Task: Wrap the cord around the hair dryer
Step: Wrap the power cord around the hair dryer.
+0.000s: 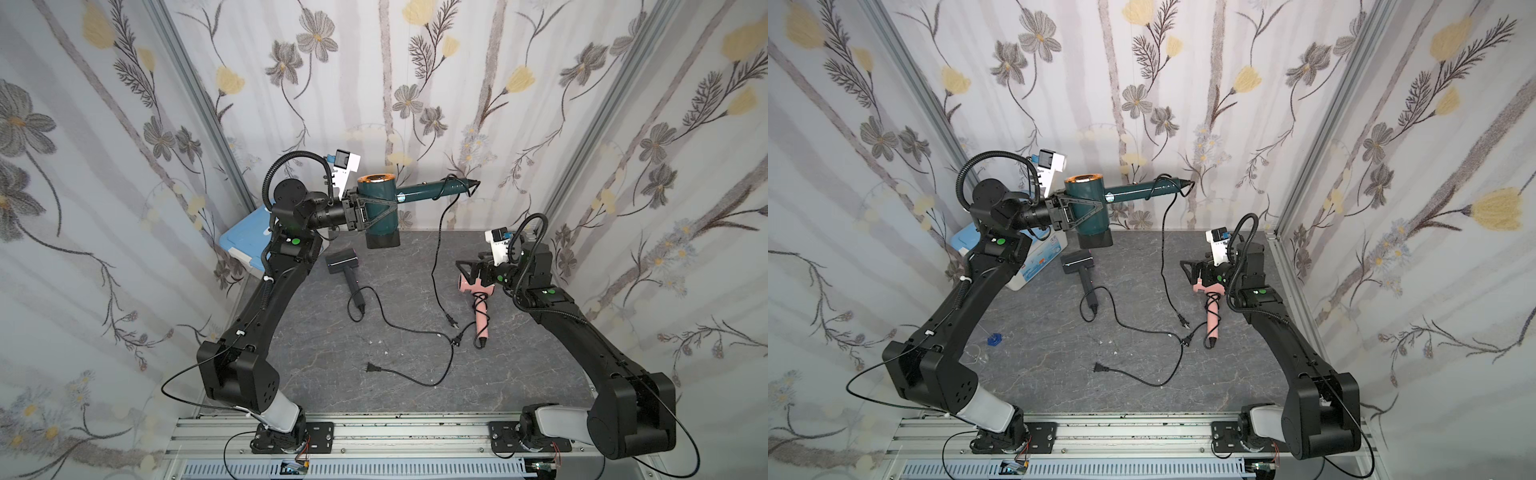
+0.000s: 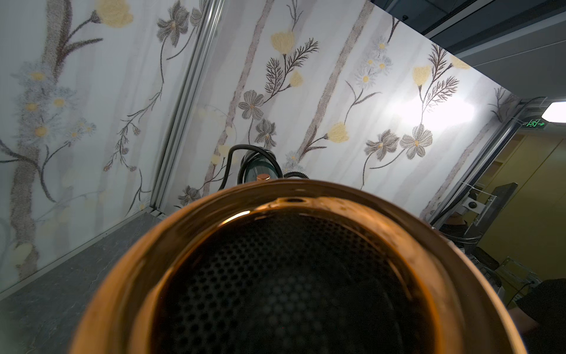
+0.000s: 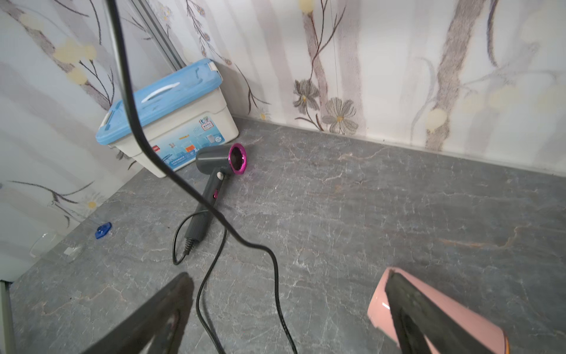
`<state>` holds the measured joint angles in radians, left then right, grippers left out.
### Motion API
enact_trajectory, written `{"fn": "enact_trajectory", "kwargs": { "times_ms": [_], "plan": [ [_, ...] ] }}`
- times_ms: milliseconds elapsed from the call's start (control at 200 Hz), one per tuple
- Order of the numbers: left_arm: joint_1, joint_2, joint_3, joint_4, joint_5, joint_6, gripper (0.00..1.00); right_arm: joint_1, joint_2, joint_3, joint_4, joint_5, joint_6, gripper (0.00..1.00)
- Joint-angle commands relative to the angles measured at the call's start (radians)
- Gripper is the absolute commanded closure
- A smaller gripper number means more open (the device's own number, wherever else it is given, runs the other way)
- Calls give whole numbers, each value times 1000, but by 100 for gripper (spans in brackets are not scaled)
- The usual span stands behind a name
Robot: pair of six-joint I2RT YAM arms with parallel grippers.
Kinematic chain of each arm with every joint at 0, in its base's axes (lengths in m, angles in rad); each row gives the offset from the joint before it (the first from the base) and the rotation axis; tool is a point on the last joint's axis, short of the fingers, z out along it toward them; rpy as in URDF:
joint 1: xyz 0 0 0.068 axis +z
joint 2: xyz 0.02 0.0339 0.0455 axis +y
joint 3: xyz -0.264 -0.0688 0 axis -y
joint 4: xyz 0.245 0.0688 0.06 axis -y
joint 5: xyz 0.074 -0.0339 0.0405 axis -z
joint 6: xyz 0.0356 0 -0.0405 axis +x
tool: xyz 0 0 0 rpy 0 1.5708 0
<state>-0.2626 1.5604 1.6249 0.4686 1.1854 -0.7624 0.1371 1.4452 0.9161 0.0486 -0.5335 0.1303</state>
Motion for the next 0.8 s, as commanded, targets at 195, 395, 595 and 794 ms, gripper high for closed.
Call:
{"fn": "enact_trajectory", "kwargs": {
  "times_ms": [195,395,595,794],
  "plan": [
    [0,-16,20,13,-58,29,100,76,22,-95,105,29,4,0],
    [-2,-16,18,18,-74,29,100,172,131,-54,66,85,-19,5],
    [-2,-15,21,21,-73,23,100,247,242,-39,49,200,-12,10],
    [-2,-17,20,21,-75,23,100,269,321,-10,44,260,15,22]
  ]
}}
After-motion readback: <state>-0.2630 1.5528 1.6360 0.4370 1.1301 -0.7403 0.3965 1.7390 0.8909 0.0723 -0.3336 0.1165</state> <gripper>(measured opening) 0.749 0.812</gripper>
